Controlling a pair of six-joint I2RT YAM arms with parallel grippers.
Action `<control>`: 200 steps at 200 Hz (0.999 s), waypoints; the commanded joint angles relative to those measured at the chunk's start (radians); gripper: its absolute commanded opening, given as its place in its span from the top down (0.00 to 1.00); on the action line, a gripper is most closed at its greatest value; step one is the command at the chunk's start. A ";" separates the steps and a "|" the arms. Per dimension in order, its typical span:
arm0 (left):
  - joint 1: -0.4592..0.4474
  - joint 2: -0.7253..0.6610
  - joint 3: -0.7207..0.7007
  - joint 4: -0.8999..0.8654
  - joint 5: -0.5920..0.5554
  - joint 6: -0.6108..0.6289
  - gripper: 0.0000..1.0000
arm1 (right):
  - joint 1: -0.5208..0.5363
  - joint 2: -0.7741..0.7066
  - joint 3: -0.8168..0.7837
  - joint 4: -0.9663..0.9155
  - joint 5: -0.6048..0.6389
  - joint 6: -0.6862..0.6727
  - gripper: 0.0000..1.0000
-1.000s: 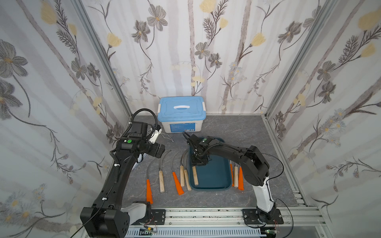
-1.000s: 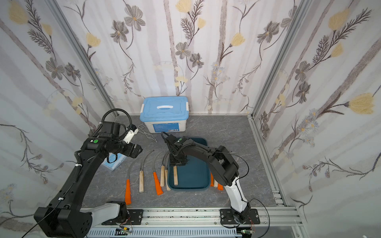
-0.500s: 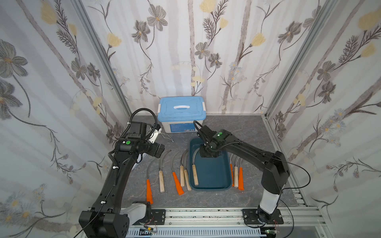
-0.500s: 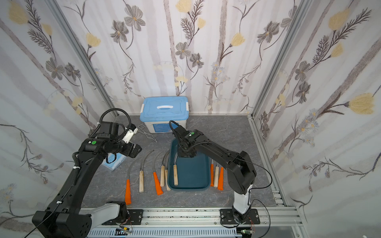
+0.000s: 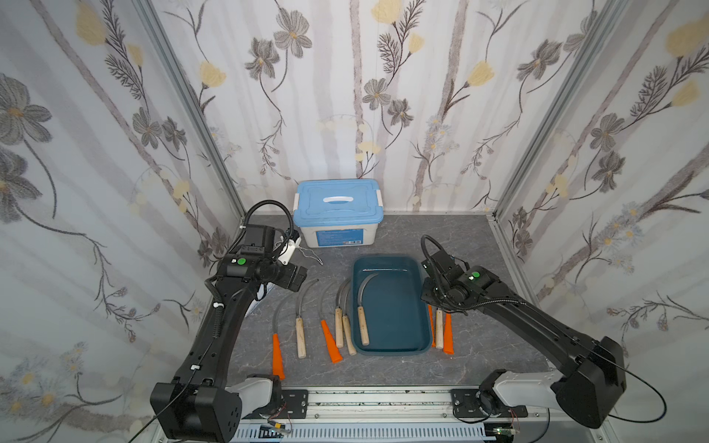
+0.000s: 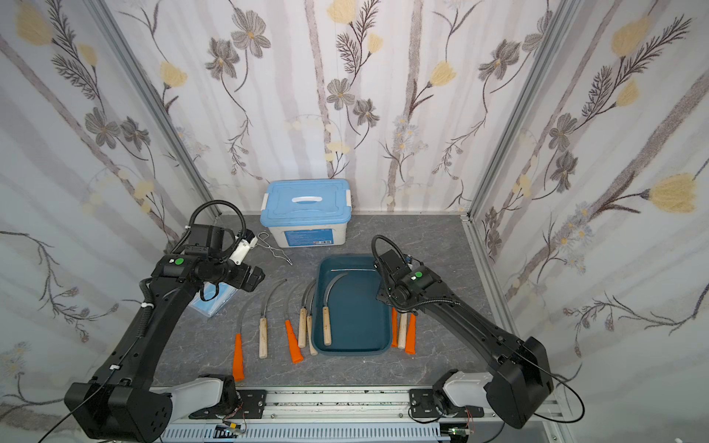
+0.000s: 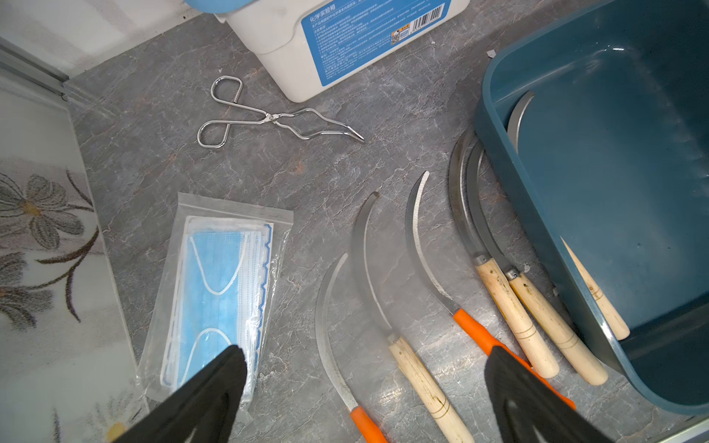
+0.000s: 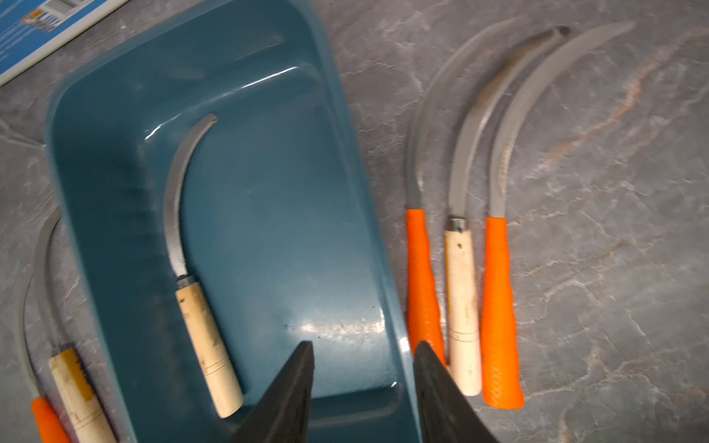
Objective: Put small sickles into storage boxes
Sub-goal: Place the sickle in the storage box, then pick up the sickle at the center of the board.
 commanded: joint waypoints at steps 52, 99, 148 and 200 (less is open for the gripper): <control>0.000 0.006 0.000 0.014 0.020 -0.005 0.00 | -0.236 -0.258 -0.335 0.085 -0.071 0.117 0.56; 0.000 0.007 -0.001 0.017 0.022 -0.004 0.00 | -0.325 -0.225 -0.421 0.134 -0.136 0.070 0.55; -0.001 0.003 -0.006 0.018 0.021 -0.011 0.00 | -0.347 -0.119 -0.396 0.196 -0.146 0.006 0.55; 0.000 -0.010 -0.020 0.020 0.010 -0.006 0.00 | -0.349 -0.004 -0.333 0.208 -0.144 -0.070 0.53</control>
